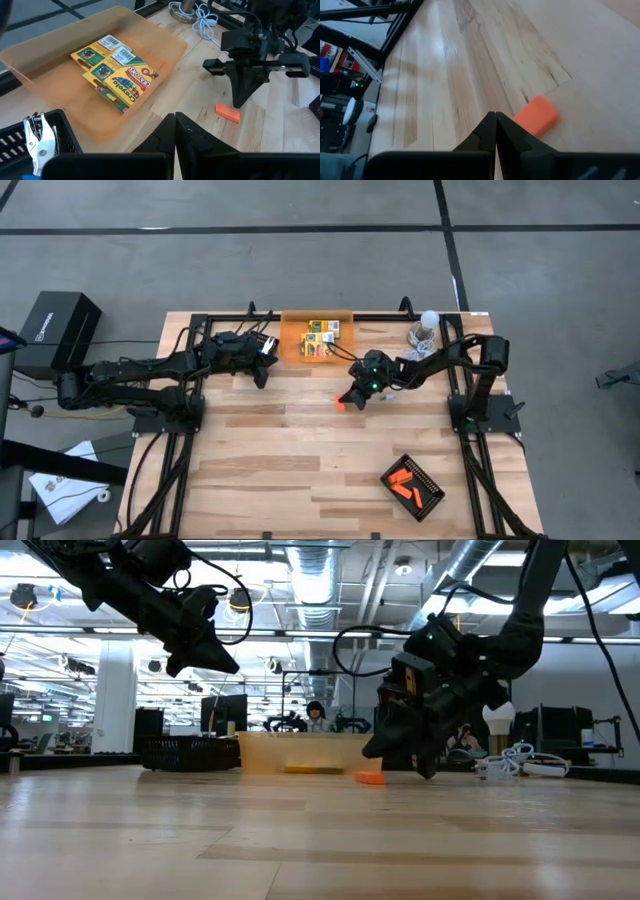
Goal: Pick & Place School Supplies
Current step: Put the orange eraser into the bottom black bin
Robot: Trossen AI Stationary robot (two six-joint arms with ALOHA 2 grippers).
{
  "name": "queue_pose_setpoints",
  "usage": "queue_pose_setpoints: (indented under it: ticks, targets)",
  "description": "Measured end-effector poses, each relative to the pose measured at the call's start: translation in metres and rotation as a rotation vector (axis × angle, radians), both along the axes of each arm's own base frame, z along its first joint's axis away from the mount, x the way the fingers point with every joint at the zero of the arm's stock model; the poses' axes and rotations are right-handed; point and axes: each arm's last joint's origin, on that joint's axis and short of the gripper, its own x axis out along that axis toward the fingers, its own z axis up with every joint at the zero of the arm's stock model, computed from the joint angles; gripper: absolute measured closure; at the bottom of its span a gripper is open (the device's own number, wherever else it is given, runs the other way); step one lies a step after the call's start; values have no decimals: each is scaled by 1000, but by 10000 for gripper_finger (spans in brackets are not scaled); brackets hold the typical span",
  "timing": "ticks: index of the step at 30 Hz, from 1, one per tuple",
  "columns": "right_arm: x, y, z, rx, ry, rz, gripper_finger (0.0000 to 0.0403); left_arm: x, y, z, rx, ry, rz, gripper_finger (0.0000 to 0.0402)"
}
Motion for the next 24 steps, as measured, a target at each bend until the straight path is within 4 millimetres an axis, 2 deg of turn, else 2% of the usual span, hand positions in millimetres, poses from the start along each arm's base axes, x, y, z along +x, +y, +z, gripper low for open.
queue_pose_setpoints:
  ticks: [5, 13, 18, 24]
  targets:
    - [3, 6, -7, -1, 14, 33, 403, 0, 0, 0, 0, -1, 1, 401]
    - [21, 10, -17, -9, 17, 54, 403, 0, 0, 0, -1, 0, 2, 401]
    - [15, -5, -16, -6, 63, 48, 403, 0, 0, -1, -3, 6, 1, 401]
    - [7, -12, -14, -19, 118, 53, 403, 0, 0, -1, -2, 6, 0, 402]
